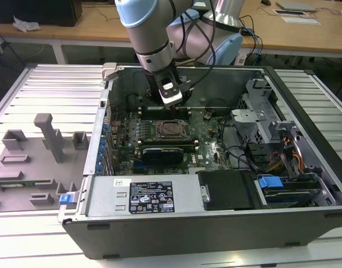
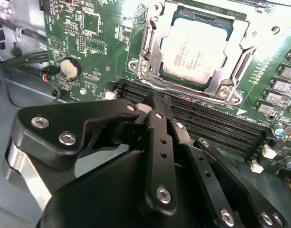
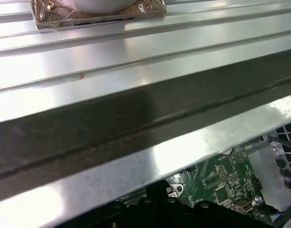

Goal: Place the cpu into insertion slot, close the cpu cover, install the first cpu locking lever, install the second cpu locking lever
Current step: 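Install the first cpu locking lever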

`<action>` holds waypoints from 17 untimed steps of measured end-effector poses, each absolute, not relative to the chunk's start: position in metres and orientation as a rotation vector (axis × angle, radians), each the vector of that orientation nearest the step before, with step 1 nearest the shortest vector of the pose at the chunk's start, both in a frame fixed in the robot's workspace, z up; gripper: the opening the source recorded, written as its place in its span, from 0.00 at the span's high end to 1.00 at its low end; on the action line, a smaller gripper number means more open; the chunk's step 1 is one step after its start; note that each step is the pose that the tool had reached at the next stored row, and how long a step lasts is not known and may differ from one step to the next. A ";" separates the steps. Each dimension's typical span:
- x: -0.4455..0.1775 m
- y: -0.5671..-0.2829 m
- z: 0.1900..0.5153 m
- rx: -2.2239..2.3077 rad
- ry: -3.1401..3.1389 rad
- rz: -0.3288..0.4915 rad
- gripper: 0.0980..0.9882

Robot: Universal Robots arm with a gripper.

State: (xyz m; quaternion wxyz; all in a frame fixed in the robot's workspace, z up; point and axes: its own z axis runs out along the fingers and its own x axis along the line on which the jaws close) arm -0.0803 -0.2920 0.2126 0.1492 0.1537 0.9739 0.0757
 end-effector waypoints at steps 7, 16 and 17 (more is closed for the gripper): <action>-0.079 -0.292 0.212 0.456 2.861 0.207 0.99; -0.079 -0.297 0.212 0.450 2.952 -0.006 0.99; -0.079 -0.299 0.212 0.451 2.958 -0.007 0.99</action>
